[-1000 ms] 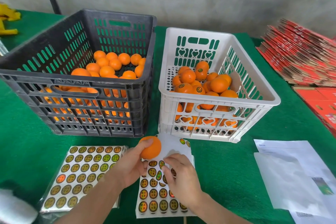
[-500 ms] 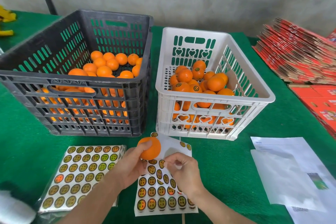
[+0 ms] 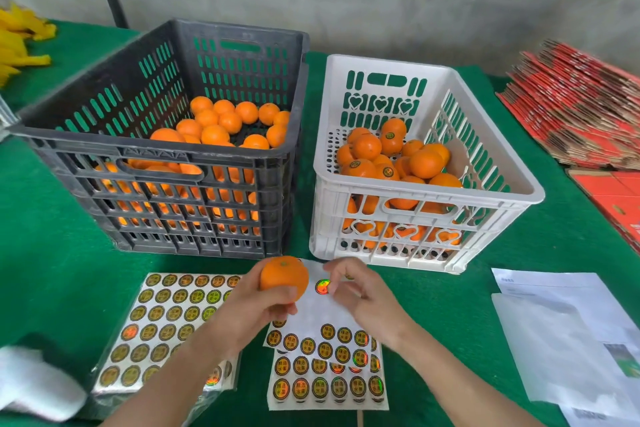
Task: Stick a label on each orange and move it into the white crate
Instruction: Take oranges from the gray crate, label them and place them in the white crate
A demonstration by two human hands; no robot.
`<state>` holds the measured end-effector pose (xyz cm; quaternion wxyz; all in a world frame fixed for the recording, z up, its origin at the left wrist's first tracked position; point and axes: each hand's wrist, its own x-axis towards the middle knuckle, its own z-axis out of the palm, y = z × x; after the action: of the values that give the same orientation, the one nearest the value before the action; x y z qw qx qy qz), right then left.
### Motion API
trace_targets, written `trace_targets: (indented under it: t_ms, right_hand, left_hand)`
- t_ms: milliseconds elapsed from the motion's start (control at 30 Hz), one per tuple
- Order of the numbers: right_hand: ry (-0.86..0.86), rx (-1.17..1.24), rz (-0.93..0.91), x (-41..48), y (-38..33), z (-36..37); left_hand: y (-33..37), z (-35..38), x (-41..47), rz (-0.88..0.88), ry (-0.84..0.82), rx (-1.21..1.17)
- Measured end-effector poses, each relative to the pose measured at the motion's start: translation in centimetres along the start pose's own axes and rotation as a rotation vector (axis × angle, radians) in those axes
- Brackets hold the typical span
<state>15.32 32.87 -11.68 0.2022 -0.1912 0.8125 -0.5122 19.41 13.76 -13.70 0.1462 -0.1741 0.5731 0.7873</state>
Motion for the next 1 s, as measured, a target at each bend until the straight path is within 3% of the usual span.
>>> trace_targets:
  t_ms: [67, 133, 333, 600, 833, 1000]
  right_hand:
    - [-0.074, -0.066, -0.071, 0.5, -1.9, -0.9]
    - [-0.122, -0.153, -0.122, 0.9, -3.5, -1.3]
    - [-0.174, -0.400, -0.179, 1.7, -5.1, -1.4]
    - [-0.117, -0.658, -0.218, 1.4, -5.6, -1.4]
    - [0.021, -0.424, -0.165, 0.7, -5.2, -1.4]
    - [0.130, -0.388, -0.397, 0.4, -6.3, -1.9]
  left_hand:
    - [0.7, 0.5, -0.1, -0.075, -0.059, -0.248]
    - [1.4, 1.0, -0.1, -0.118, -0.091, -0.333]
    - [2.1, 1.8, -0.1, -0.122, -0.138, -0.273]
    - [2.3, 2.2, -0.3, -0.142, -0.112, -0.234]
    - [2.9, 2.8, -0.7, -0.122, -0.103, -0.204]
    - [6.7, 4.7, -1.0, 0.032, -0.210, -0.135]
